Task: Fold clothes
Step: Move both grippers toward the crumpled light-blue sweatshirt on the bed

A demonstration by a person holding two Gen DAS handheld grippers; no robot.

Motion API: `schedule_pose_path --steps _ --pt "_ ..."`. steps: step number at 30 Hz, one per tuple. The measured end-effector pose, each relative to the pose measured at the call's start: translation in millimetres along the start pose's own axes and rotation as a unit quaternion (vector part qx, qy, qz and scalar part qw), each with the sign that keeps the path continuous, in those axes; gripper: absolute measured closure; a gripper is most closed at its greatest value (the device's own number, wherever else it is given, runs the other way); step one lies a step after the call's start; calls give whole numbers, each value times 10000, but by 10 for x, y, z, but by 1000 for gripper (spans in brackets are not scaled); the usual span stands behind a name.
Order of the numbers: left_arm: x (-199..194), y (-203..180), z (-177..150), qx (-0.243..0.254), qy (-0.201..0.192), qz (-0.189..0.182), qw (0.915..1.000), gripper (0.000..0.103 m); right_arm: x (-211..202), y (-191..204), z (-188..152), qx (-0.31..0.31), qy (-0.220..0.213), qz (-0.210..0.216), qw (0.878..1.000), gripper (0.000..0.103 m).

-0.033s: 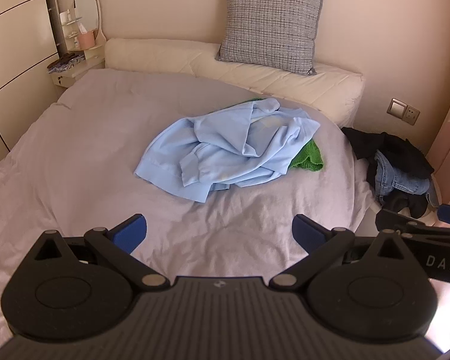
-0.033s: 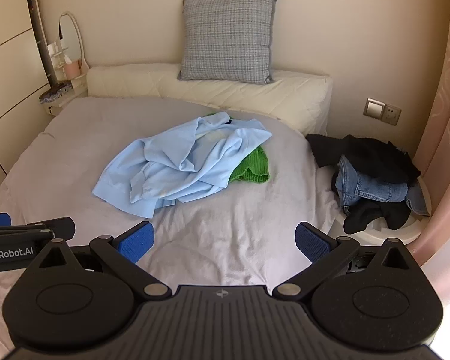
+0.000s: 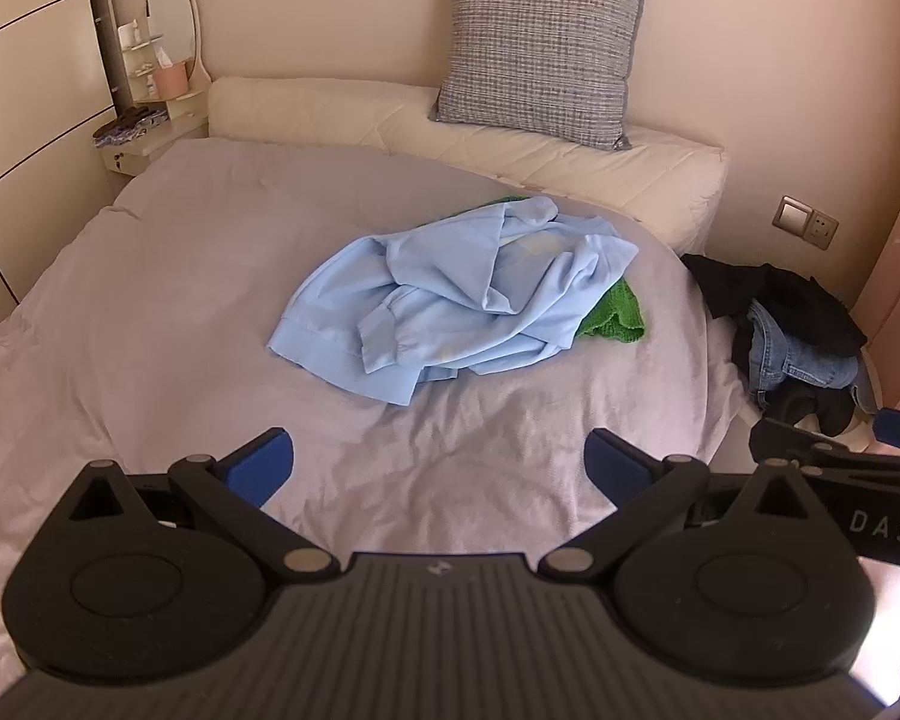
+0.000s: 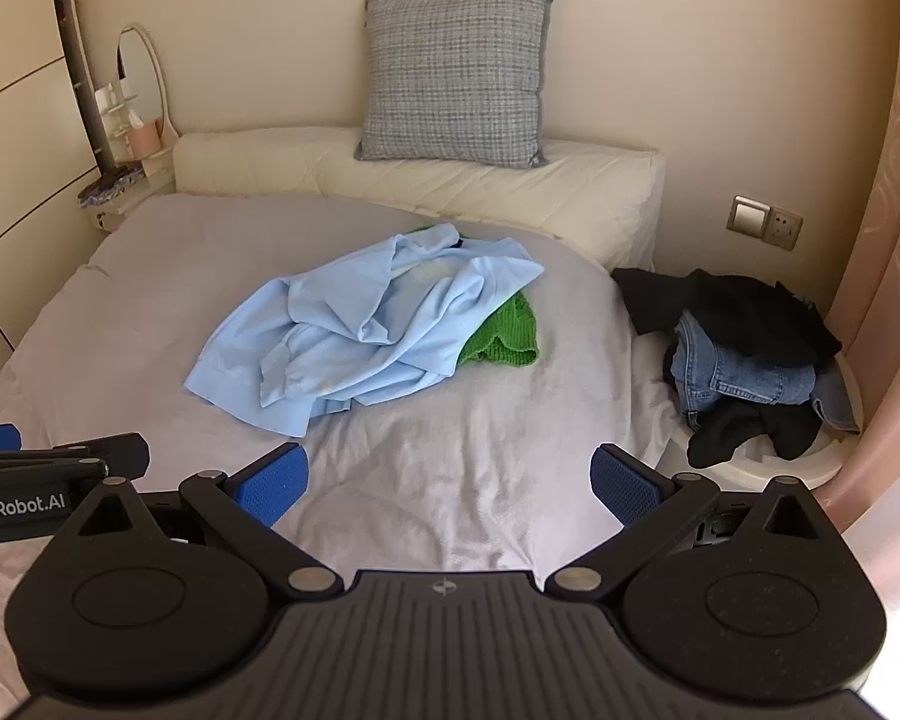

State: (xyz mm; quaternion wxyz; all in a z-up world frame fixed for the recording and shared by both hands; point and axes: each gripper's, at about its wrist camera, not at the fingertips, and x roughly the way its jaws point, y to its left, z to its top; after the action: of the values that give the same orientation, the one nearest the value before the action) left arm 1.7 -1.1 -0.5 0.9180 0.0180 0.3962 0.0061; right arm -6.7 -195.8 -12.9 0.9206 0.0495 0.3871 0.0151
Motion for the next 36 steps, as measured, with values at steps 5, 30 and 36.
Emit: schedule_pose_path --steps 5,30,36 --pt "54 -41 34 61 74 -36 9999 1 33 -58 -1 -7 7 7 10000 0" --pt "297 -341 205 -46 157 162 9997 1 362 -301 219 -200 74 171 9996 0" --pt "379 -458 224 -227 231 261 9991 1 443 -454 326 -304 55 305 9991 0"
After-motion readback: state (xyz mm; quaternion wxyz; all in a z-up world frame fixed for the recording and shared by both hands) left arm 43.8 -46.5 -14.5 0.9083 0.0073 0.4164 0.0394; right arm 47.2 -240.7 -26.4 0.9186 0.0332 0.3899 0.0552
